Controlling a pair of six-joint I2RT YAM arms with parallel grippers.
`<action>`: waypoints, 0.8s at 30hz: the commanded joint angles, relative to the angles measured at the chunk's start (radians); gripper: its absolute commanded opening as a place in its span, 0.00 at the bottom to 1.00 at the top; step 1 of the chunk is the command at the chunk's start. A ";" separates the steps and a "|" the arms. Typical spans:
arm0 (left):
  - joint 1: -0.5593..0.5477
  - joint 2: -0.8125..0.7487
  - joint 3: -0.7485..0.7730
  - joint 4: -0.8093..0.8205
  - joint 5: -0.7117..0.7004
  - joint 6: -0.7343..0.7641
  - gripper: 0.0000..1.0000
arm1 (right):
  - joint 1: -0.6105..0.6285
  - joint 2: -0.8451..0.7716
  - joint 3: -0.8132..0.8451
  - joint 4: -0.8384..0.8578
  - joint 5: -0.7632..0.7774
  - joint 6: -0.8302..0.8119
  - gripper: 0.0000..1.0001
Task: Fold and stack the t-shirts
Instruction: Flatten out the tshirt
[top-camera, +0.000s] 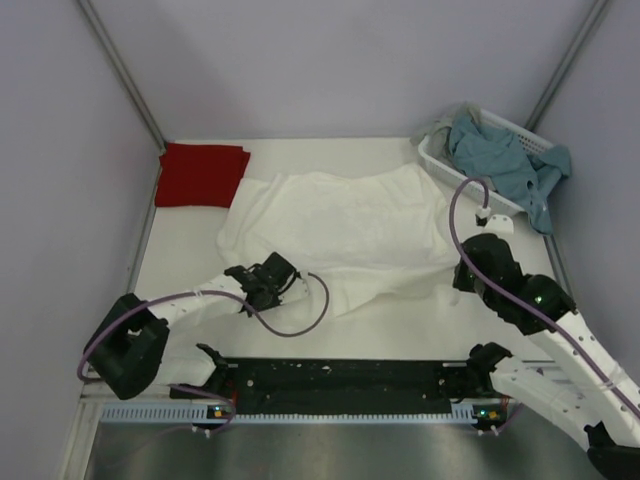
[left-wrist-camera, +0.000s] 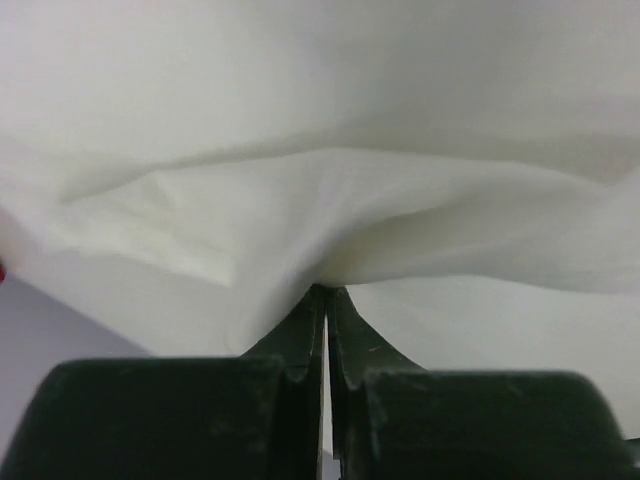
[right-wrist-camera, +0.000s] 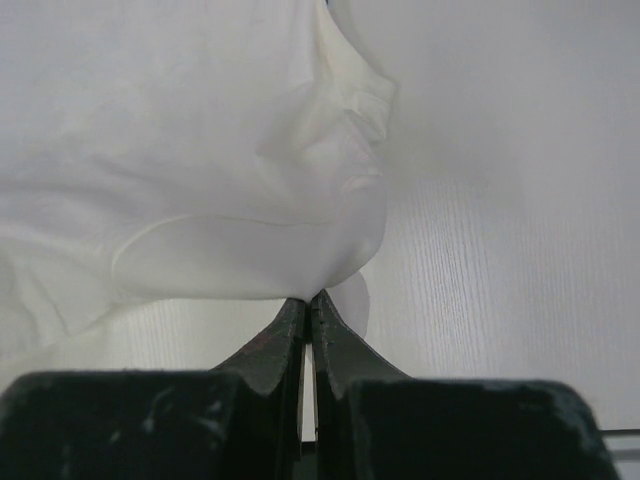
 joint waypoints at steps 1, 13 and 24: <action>0.052 -0.210 -0.003 0.021 -0.235 0.032 0.00 | -0.008 -0.030 0.140 -0.030 0.047 -0.044 0.00; 0.172 -0.711 0.446 -0.321 -0.146 0.000 0.00 | -0.007 -0.145 0.537 -0.188 -0.201 -0.134 0.00; 0.131 -0.525 0.615 -0.047 -0.329 0.149 0.00 | -0.007 0.176 0.748 -0.136 -0.218 -0.214 0.00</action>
